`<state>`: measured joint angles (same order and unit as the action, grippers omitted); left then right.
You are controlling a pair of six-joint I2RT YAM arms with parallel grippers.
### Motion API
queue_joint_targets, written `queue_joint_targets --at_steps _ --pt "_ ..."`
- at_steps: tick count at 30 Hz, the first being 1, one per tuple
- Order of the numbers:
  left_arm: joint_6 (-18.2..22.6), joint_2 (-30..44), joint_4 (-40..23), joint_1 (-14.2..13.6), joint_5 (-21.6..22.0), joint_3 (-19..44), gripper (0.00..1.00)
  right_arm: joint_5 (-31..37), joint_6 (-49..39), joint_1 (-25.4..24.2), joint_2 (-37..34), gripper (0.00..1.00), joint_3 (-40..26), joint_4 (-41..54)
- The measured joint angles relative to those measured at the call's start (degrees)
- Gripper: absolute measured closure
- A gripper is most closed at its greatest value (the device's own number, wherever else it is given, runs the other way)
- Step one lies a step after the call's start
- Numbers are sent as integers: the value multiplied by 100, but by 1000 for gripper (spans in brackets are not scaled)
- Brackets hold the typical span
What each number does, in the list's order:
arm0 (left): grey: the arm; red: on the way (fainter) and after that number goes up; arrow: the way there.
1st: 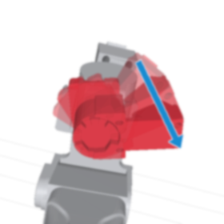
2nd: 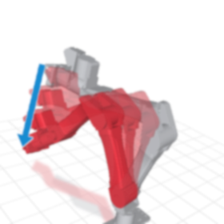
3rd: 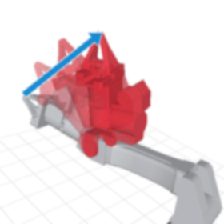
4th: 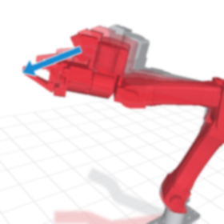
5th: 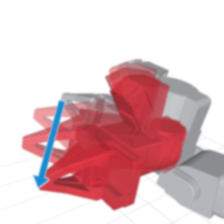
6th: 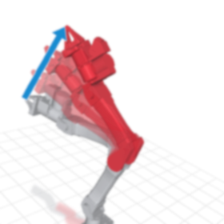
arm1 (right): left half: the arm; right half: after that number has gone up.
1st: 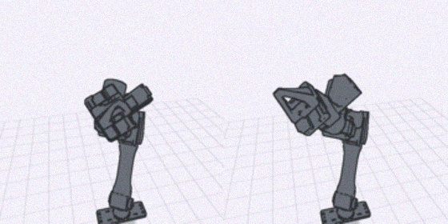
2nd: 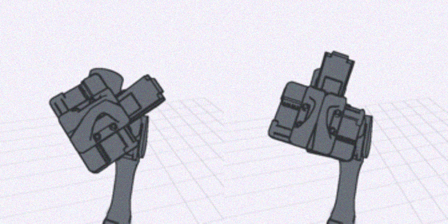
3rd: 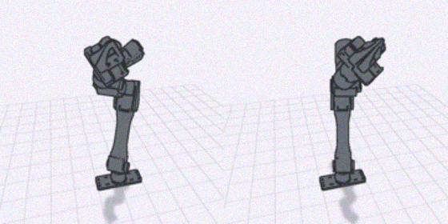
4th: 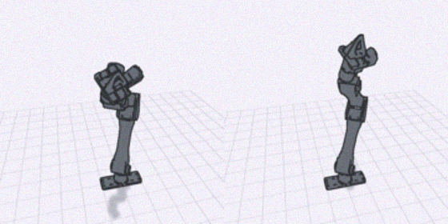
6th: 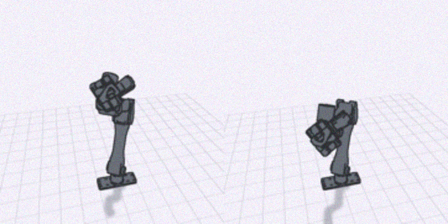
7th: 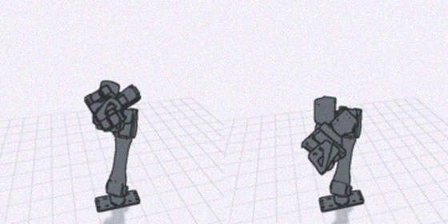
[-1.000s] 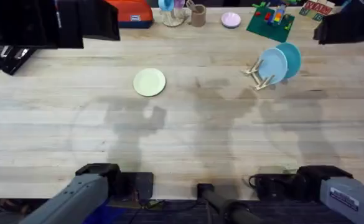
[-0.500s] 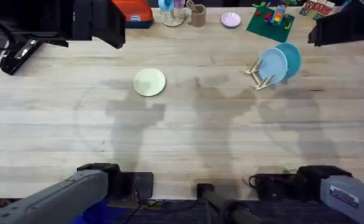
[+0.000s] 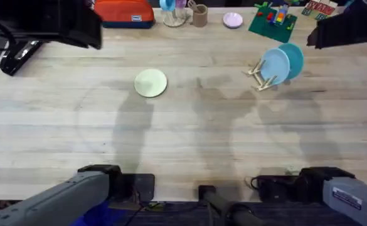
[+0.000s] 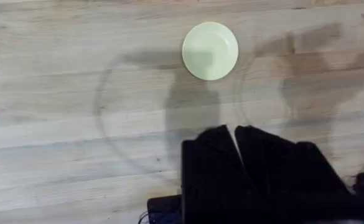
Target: Pick up the plates from the table one by one and place each into a slot on the dish rack.
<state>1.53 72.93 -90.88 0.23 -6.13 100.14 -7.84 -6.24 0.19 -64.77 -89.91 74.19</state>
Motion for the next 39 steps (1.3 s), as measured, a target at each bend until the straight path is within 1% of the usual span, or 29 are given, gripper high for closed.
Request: queue_joint_targets --at_steps 1,2,6,10,15,17,26,31,35,39 --pt "23 0 -3 0 4 0 932 -4 0 0 0 8 0 0" --pt "21 0 -8 0 4 0 952 -11 0 0 0 8 0 0" --pt "0 0 -21 0 4 0 960 -15 0 0 0 8 0 0" --pt "-154 0 -30 0 -16 0 960 -15 0 0 0 8 0 0" --pt "-96 55 -45 56 -226 0 960 -15 0 0 0 7 0 -2" --pt "-17 113 -43 156 -366 0 960 -15 0 0 0 7 0 0" --pt "697 673 -118 928 -1376 0 960 -15 0 0 0 7 0 0" --pt "1087 1017 -62 1214 -1794 -72 958 -15 0 0 0 7 0 0" --pt "1271 1118 340 1323 -1985 -565 959 -15 0 0 0 7 0 0" --pt "1337 1150 998 1360 -2135 -1300 960 -15 0 0 0 7 0 0"
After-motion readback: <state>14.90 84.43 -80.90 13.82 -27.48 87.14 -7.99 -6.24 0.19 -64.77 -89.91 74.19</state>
